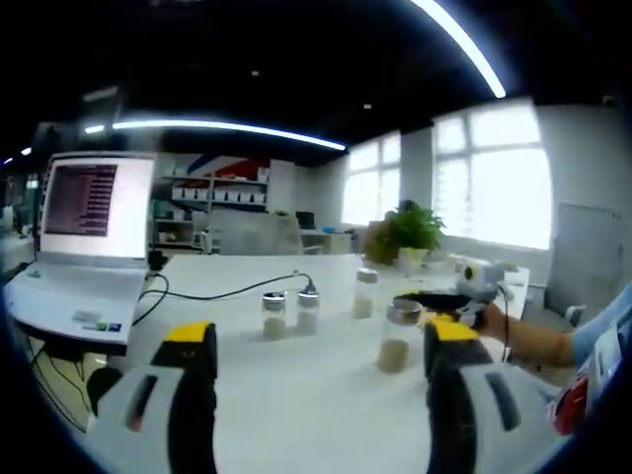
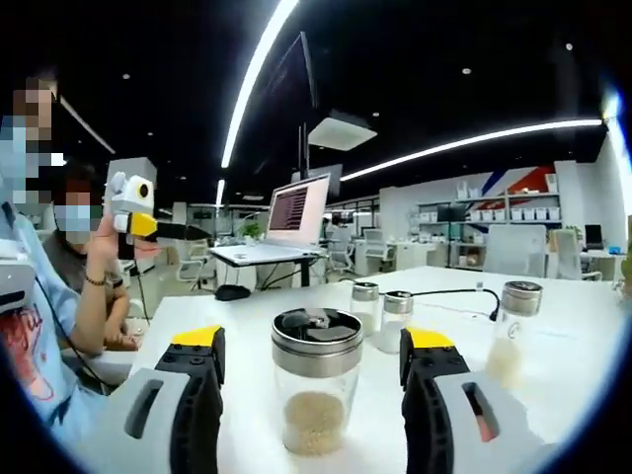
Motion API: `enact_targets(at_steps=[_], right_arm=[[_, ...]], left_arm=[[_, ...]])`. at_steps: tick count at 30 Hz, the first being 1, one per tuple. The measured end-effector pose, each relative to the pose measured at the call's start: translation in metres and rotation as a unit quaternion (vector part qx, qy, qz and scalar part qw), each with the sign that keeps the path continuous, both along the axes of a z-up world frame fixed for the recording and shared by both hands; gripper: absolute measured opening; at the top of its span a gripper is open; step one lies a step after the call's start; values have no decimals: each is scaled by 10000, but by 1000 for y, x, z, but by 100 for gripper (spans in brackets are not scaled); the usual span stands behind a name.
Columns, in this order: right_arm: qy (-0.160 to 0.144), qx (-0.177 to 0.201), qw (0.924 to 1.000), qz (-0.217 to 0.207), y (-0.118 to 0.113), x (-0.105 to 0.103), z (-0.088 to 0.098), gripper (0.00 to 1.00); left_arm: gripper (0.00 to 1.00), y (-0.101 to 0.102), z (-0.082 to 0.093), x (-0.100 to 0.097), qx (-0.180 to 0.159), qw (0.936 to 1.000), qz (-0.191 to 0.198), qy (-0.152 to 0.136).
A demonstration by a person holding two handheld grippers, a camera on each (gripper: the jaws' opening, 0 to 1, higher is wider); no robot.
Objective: Rotate the seasoning bottle until the label or dispensing opening points toward the visible target arrow and the bottle remains upright within the marked orientation range
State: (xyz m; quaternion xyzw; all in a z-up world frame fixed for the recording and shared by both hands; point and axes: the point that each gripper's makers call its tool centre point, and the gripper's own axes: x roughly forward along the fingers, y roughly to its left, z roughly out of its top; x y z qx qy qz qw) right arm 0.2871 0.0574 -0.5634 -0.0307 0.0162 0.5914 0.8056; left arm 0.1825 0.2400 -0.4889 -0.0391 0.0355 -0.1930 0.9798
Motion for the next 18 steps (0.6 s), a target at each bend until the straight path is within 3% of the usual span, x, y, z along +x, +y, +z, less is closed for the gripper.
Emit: enact_targets(at_steps=[3, 8, 14, 15, 18], right_arm=[[84, -274, 9981, 537, 2, -2, -11, 84], [445, -15, 9918, 1198, 4, -5, -12, 83], [518, -192, 9807, 1873, 6, -9, -25, 81], [387, -279, 9787, 1995, 5, -10, -27, 81], [499, -67, 9747, 2179, 7, -10, -24, 76]], left_arm=[[91, 0, 0, 0, -9, 10000, -17, 8], [91, -2, -1, 0, -8, 10000, -42, 24], [91, -2, -1, 0, -11, 10000, -59, 28], [91, -3, -1, 0, -7, 10000, -59, 29], [91, -3, 0, -1, -7, 10000, -60, 19]])
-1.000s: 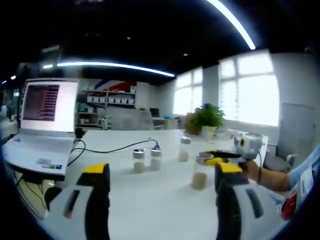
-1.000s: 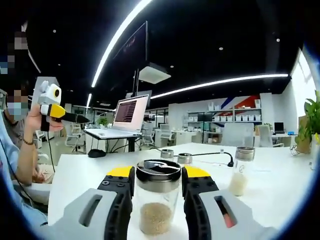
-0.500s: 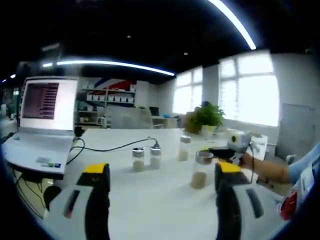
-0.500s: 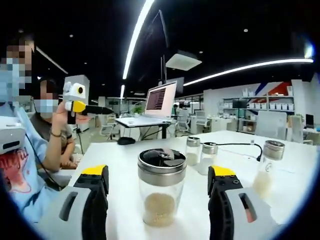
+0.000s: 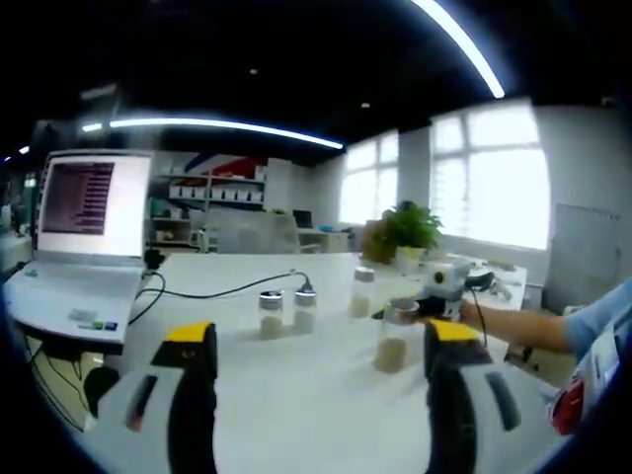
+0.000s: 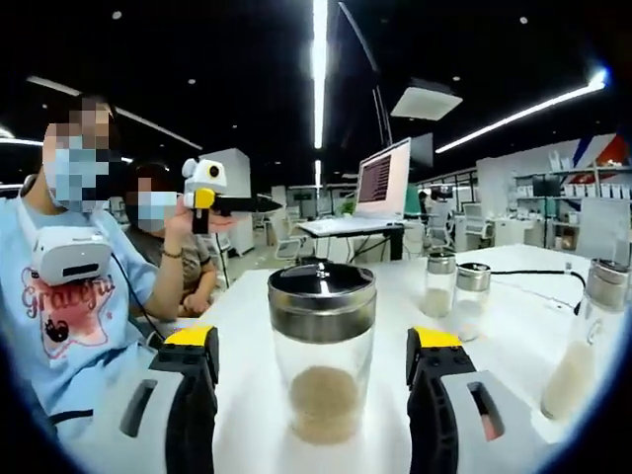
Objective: Rotate the seasoning bottle until the label or dispensing opening points toward the visible target arrow and the bottle remains upright within the marked orientation range
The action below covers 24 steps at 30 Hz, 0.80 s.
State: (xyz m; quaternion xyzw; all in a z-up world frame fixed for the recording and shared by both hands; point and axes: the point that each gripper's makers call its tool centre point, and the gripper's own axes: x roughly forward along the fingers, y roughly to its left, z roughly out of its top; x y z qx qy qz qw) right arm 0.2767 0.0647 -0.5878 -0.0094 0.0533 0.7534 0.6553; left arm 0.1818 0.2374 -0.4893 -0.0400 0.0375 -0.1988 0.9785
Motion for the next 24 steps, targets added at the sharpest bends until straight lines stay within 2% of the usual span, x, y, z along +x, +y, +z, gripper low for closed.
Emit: enact_targets(at_steps=[3, 5, 8, 11, 12, 13, 14, 18, 21, 24], right_arm=[[13, 99, 9999, 70, 2, 2, 2, 70], [-31, 117, 9999, 95, 5, 4, 3, 70], [-157, -35, 9995, 282, 8, -1, -2, 67], [-180, -93, 9993, 317, 12, -1, -6, 57], [-388, -180, 9989, 210, 12, 3, -10, 50], [-612, -279, 9976, 167, 13, 4, -14, 46], [-696, -373, 9968, 137, 13, 5, -18, 45], [-575, -430, 9972, 184, 13, 4, -21, 43], [-665, -575, 9960, 132, 13, 3, -23, 43], [-720, -629, 9953, 142, 12, 3, -25, 42]], left_arm=[[91, 0, 0, 0, -1, 10000, -7, -11], [91, -1, 0, 0, 3, 10000, -24, -9], [92, -5, 1, -1, -20, 9999, -101, -45], [92, -8, -1, -1, -21, 9999, -166, -17], [92, -9, -1, -1, -22, 9998, -185, -7], [92, -9, -2, -1, -27, 9998, -200, -3], [92, -10, -1, -1, -34, 9998, -208, -5], [92, -9, -2, 1, -30, 9998, -183, 10], [92, -4, -4, 3, 57, 10000, -50, 21], [92, -4, -4, 3, -16, 9999, -122, 47]])
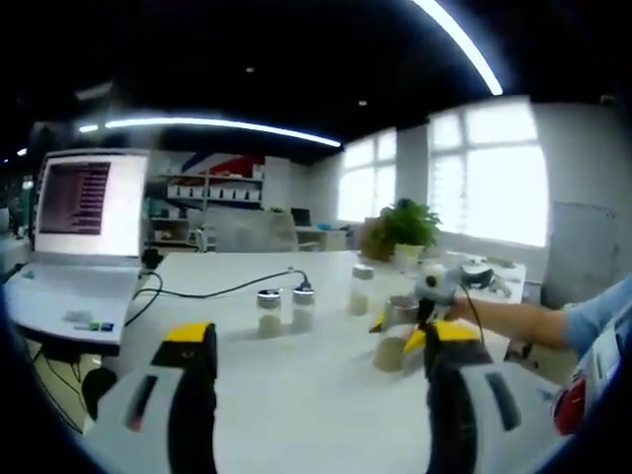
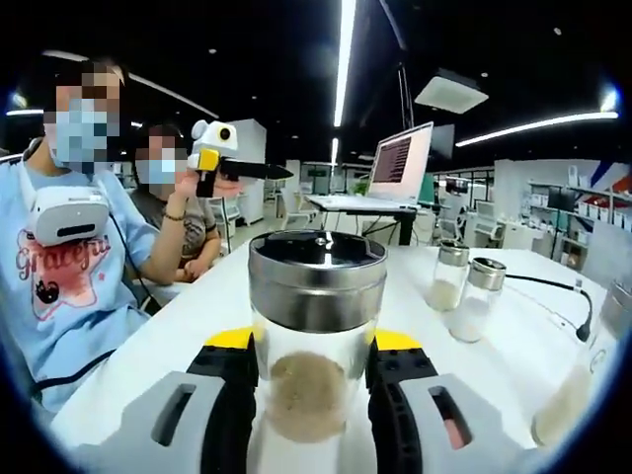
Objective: Rotate the seasoning bottle until the label or dispensing opening points toward the visible target arrow and the bottle remains upright within the marked orientation range
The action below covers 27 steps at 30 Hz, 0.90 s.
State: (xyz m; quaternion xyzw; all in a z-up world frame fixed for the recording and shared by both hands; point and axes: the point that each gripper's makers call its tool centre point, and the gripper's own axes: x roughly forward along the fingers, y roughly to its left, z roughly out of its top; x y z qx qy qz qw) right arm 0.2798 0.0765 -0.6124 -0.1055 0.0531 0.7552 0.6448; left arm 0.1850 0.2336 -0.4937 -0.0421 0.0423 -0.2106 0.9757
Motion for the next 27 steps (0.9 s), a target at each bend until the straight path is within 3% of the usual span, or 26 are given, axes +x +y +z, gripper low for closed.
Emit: enact_targets(at_steps=[6, 15, 22, 27], right_arm=[[45, -1, 9999, -126, -1, 3, -1, 42], [49, -192, 9977, -640, -2, 3, -3, 42], [7, -353, 9908, -1303, -4, 7, -5, 42], [58, -430, 9830, -1783, -6, 11, -6, 41]], left_arm=[[92, -5, 1, -1, -106, 9999, -118, -5], [91, -12, 1, -3, -130, 9994, -319, 1], [91, -12, 1, -3, 32, 9995, -307, -27], [91, -16, 5, -6, -112, 9991, -391, -79]])
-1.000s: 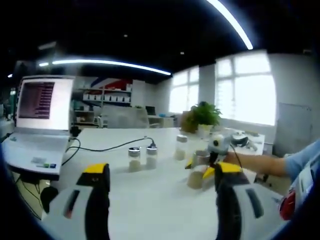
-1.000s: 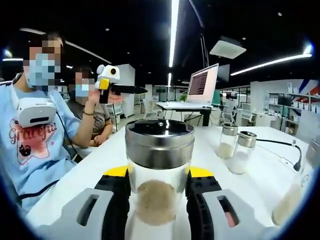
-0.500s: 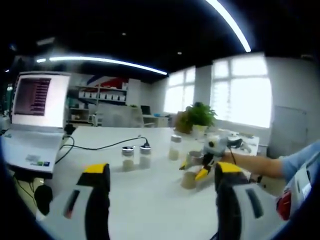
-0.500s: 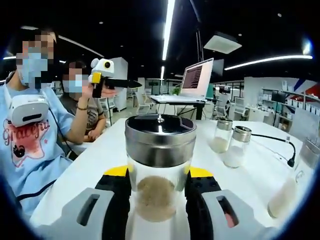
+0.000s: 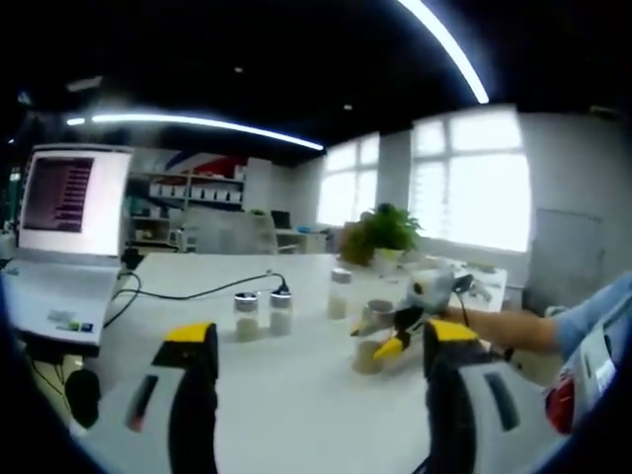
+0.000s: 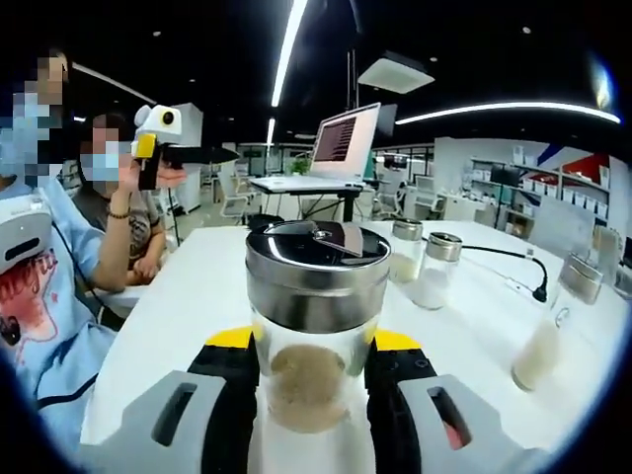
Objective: Rotate the seasoning bottle until the label or dispensing opening points toward the visible target arrow and the bottle remains upright within the marked orientation range
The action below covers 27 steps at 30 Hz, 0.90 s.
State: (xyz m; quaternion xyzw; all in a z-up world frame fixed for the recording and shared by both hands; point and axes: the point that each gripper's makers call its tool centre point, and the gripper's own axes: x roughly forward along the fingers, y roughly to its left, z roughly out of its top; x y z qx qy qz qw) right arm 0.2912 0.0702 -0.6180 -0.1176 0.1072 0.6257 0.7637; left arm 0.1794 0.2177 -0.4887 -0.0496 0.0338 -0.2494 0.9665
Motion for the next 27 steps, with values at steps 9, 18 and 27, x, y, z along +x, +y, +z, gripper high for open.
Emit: enact_targets(at_steps=[9, 18, 27], right_arm=[[40, -193, 9973, -706, -3, 2, -2, 41], [18, -49, 9925, -1223, -5, 4, -3, 41], [17, 26, 9815, -1917, -5, 3, -3, 41]], left_arm=[[91, 2, 1, -2, -36, 10000, 53, -44], [88, 0, 7, -4, -164, 9998, -12, -141], [78, -3, 18, -7, -279, 9987, -100, -408]])
